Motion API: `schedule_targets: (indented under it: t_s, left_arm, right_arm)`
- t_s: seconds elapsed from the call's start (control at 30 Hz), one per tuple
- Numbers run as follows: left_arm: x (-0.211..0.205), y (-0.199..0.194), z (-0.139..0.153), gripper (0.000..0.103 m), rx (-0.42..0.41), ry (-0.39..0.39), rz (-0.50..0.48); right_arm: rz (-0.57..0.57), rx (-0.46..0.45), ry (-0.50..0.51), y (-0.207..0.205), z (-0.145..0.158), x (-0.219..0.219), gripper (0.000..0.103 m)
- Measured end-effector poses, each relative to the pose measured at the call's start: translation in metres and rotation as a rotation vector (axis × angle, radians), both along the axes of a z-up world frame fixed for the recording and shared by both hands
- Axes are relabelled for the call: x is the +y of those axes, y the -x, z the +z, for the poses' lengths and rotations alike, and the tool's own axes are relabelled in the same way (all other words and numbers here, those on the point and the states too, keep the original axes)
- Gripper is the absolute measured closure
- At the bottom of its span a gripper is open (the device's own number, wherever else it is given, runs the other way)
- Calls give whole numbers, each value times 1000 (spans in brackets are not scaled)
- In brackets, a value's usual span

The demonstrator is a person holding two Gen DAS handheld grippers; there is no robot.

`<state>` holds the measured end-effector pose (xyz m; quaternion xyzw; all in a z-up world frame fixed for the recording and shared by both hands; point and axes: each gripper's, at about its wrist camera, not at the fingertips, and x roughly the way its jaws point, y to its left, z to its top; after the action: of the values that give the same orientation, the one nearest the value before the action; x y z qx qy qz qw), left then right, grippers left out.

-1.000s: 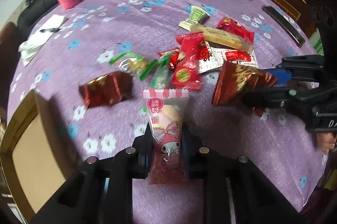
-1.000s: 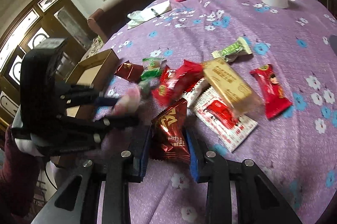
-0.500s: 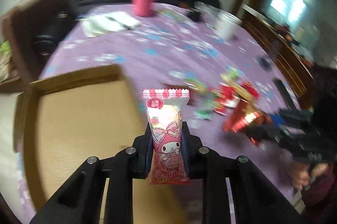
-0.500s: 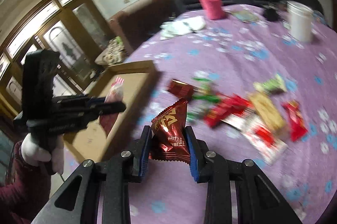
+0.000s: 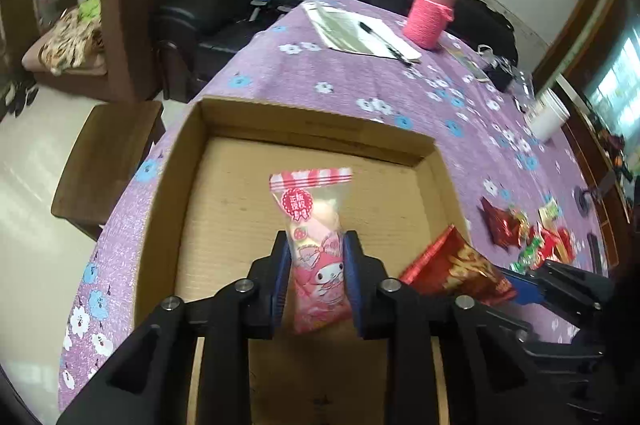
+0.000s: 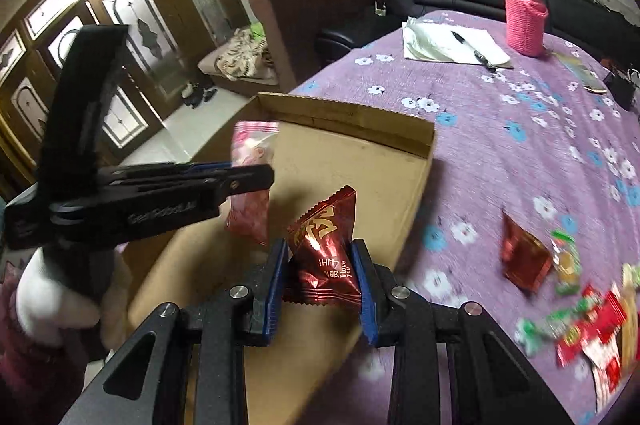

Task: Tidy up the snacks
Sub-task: 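Carry both snacks over the cardboard box and open both grippers, then grasp the yellow cake bar with the right gripper while the left grasps a red wrapped snack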

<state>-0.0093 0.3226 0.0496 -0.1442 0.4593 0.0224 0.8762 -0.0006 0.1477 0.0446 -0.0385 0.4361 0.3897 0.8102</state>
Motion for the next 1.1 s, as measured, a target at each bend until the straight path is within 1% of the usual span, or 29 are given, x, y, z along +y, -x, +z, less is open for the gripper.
schedule_targets:
  t_s: [0.03,0.07,0.13,0.2,0.23,0.27,0.33,0.37,0.4,0.43,0.5,0.53,0.57,0.63,0.67,0.7,0.77,0.93,1.0,1.03,1.1]
  left_arm:
    - [2,0,-1,65,-3,8,7]
    - [4,0,-2,55,-7,18,15]
    - [9,1,-2,48,-18,46,35]
    - [10,4,-1,48,-25,62,40]
    - [11,8,0,47,-31,62,41]
    - [10,11,3,47,-39,60,42]
    - [7,20,10,46,-65,55,45]
    - [5,26,14,42,-82,53,48]
    - [4,32,18,40,-100,55,52]
    - [2,38,23,36,-116,60,55]
    - [-5,51,31,36,-150,68,52]
    - [-9,55,35,36,-158,62,51]
    - [-12,59,37,35,-166,51,52]
    - [-22,71,43,35,-183,10,64]
    - [-24,74,45,34,-188,0,67]
    - [-29,80,47,33,-196,-25,78]
    - [-37,88,52,28,-214,-71,97]
    - [-52,99,58,25,-239,-142,119]
    - [-59,102,59,24,-242,-180,128]
    - [-62,103,60,23,-242,-195,133]
    - [-69,105,60,19,-237,-235,150]
  right_arm:
    - [-6,1,3,-4,-2,3,67]
    - [-17,-3,4,-8,-3,5,67]
    - [-35,-18,6,-16,-4,9,67]
    - [-41,-30,0,-19,0,9,66]
    - [-45,-40,-15,-19,5,5,61]
    - [-55,-51,-33,-18,11,-1,53]
    - [-116,-92,-31,-17,18,-13,50]
    - [-164,-111,-10,-19,19,-19,50]
    - [-189,-106,5,-22,17,-22,50]
    - [-203,-78,15,-27,11,-25,50]
    - [-210,4,14,-36,-5,-29,50]
    - [-211,31,3,-37,-10,-30,56]
    - [-211,66,-17,-39,-16,-32,73]
    - [-204,132,-50,-42,-24,-32,89]
    - [-200,160,-65,-43,-28,-32,91]
    - [-206,170,-69,-41,-30,-32,92]
    - [-217,160,-55,-35,-29,-30,92]
    - [-233,134,-14,-7,-25,-38,92]
    - [-235,122,-8,4,-22,-47,92]
    - [-230,115,-4,7,-21,-50,89]
    - [-214,103,-15,11,-18,-54,88]
